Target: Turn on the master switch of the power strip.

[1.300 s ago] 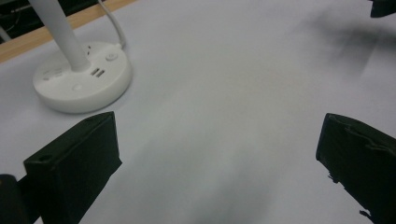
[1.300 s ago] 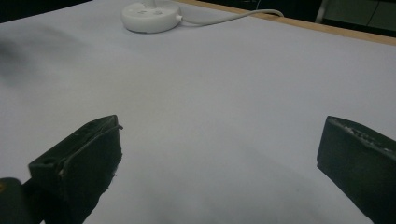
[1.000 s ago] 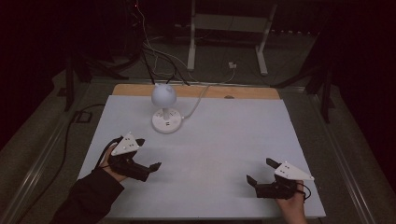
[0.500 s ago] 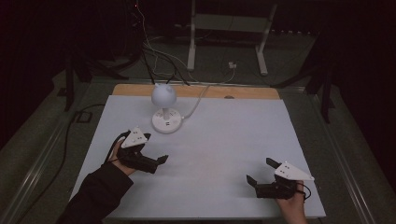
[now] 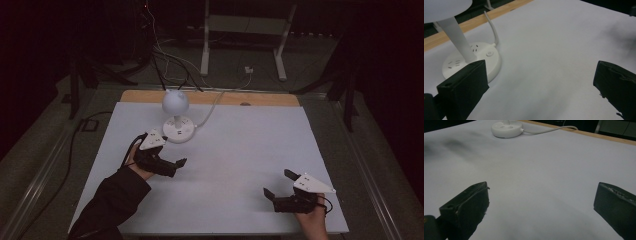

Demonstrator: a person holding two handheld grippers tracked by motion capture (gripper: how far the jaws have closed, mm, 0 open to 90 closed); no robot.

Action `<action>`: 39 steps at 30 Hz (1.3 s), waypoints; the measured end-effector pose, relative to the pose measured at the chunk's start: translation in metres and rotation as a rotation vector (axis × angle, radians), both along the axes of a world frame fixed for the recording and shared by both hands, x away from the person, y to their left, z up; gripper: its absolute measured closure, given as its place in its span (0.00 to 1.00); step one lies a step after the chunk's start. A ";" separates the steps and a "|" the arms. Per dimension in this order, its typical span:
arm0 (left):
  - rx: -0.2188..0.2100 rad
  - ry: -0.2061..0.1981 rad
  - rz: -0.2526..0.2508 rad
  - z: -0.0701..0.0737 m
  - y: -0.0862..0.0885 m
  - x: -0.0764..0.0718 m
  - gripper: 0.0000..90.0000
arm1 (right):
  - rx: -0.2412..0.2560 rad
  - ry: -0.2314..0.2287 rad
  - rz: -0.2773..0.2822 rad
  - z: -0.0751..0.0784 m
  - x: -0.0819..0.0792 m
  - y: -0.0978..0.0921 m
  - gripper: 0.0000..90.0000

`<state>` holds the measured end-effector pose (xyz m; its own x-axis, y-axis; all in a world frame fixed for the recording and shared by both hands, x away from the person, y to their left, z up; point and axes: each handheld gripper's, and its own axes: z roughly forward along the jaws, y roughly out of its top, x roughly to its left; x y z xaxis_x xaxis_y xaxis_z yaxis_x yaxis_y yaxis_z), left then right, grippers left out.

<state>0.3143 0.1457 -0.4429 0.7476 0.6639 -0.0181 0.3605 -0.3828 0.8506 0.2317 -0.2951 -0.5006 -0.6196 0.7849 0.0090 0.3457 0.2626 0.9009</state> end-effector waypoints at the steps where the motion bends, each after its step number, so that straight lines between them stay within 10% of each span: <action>1: 0.004 -0.003 0.004 0.000 -0.002 0.002 0.00 | 0.000 -0.001 0.000 0.000 0.000 0.000 0.00; 39: 0.001 0.000 0.105 -0.020 -0.037 0.057 0.00 | 0.010 -0.002 0.007 0.000 0.000 -0.001 0.00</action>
<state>0.3712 0.1091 -0.4632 0.6737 0.7388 -0.0178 0.3992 -0.3436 0.8501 0.2320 -0.2964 -0.5002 -0.6255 0.7801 0.0153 0.3420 0.2565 0.9040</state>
